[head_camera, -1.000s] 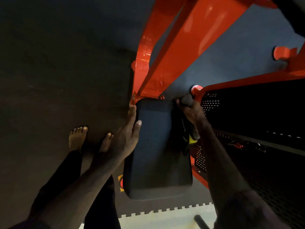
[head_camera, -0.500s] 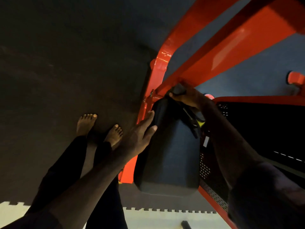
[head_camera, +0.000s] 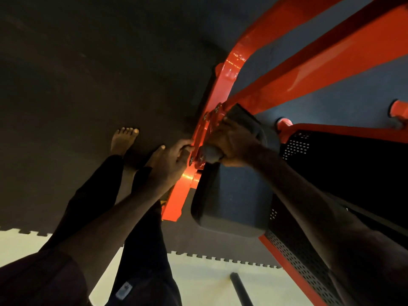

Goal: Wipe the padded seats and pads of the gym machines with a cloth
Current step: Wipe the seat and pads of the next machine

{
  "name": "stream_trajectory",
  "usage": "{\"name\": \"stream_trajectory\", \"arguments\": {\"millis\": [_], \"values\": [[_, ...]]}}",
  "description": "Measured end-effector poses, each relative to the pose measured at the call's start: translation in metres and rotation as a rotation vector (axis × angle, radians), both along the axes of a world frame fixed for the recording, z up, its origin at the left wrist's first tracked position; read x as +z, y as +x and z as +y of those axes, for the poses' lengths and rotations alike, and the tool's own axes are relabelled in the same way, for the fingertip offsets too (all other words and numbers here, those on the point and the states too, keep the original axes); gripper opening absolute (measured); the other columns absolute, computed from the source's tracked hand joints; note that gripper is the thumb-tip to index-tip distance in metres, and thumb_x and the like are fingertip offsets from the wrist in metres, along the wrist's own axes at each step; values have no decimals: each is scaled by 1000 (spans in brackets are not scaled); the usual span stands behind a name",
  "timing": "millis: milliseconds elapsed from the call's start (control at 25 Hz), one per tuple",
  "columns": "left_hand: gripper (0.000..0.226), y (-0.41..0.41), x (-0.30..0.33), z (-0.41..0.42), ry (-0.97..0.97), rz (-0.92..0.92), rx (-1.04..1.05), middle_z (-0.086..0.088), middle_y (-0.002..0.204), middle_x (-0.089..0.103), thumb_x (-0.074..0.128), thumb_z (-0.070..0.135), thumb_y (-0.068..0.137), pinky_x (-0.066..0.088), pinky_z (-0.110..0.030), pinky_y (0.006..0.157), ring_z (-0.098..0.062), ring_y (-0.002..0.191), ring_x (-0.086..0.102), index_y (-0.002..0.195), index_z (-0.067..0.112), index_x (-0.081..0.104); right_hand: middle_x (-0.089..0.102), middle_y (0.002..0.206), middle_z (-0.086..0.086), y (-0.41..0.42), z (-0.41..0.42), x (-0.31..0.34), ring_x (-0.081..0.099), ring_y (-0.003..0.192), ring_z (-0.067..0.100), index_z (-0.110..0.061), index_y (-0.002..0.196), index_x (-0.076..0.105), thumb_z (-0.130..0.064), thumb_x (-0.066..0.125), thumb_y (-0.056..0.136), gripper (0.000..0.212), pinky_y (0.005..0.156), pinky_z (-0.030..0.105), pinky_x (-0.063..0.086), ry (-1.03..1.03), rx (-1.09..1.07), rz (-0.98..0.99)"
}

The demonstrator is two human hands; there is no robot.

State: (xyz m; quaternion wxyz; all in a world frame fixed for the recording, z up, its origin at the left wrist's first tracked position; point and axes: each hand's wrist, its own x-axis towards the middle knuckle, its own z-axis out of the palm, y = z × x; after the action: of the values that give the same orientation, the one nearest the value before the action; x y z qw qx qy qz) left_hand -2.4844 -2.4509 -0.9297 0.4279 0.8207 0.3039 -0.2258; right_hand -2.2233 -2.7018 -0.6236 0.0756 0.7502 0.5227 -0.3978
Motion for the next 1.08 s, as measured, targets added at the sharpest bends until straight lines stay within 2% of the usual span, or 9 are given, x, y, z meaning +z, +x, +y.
{"name": "stream_trajectory", "arguments": {"millis": [80, 120, 240, 360, 560, 760, 840, 920, 1080], "values": [[37, 14, 44, -55, -171, -26, 222, 5, 108, 72, 74, 7, 96, 63, -29, 76, -11, 94, 73, 128, 22, 61, 63, 142, -8, -21, -6, 8, 47, 142, 22, -34, 136, 64, -36, 75, 79, 58, 126, 48, 11, -53, 138, 51], [32, 43, 147, -71, -292, -64, 251, 11, 113, 72, 64, 11, 103, 59, -19, 82, -1, 97, 71, 133, 24, 64, 60, 147, -11, -19, -3, 11, 42, 146, 20, -37, 141, 60, -37, 75, 81, 61, 127, 47, 7, -79, 146, 39], [37, 53, 240, -89, -267, -200, 104, 7, 128, 72, 49, 33, 109, 54, -25, 97, -4, 115, 67, 143, 24, 61, 57, 150, -7, 1, 8, 6, 37, 150, 23, -34, 145, 57, -39, 75, 83, 65, 129, 53, 4, -248, 26, -83], [45, 52, 238, -70, -277, -195, 64, -3, 133, 72, 44, 35, 104, 52, -42, 108, -16, 125, 67, 143, 19, 60, 64, 141, -4, -66, 18, 21, 43, 145, 28, -36, 137, 63, -46, 73, 78, 60, 128, 58, 5, -359, 138, -95], [44, 58, 275, -80, -314, -226, 24, -2, 132, 72, 44, 41, 104, 54, -40, 105, -17, 122, 69, 141, 21, 60, 64, 139, -5, -102, 21, 38, 43, 145, 27, -37, 131, 65, -46, 70, 82, 51, 126, 55, -1, -326, 192, -39], [64, -1, 50, -37, -21, -183, -239, 20, 142, 59, 44, 74, 99, 45, -34, 114, 5, 129, 57, 153, 39, 44, 66, 138, -1, -116, 29, 45, 40, 147, 30, -31, 129, 70, -47, 74, 77, 55, 129, 60, 3, -434, 81, -173], [41, 4, 48, -4, 205, -193, -345, 17, 136, 63, 59, 49, 104, 57, -30, 97, -1, 120, 63, 144, 37, 52, 74, 123, -2, -169, 27, 54, 48, 140, 33, -30, 116, 77, -47, 75, 78, 42, 128, 62, 2, -427, 145, -110], [38, 13, 58, 30, 435, -96, -337, -4, 118, 71, 76, 17, 96, 59, -47, 83, -30, 103, 67, 130, 22, 59, 76, 116, -3, -207, 22, 65, 50, 137, 35, -29, 110, 79, -43, 73, 84, 30, 126, 65, -4, -474, 205, -17], [40, 24, 137, 2, 22, -65, -227, 2, 119, 70, 72, 18, 99, 59, -42, 82, -17, 100, 68, 137, 16, 60, 66, 141, 5, -241, 17, 92, 36, 150, 39, -22, 129, 72, -39, 62, 101, 34, 125, 67, -8, -592, 380, -5]]}}
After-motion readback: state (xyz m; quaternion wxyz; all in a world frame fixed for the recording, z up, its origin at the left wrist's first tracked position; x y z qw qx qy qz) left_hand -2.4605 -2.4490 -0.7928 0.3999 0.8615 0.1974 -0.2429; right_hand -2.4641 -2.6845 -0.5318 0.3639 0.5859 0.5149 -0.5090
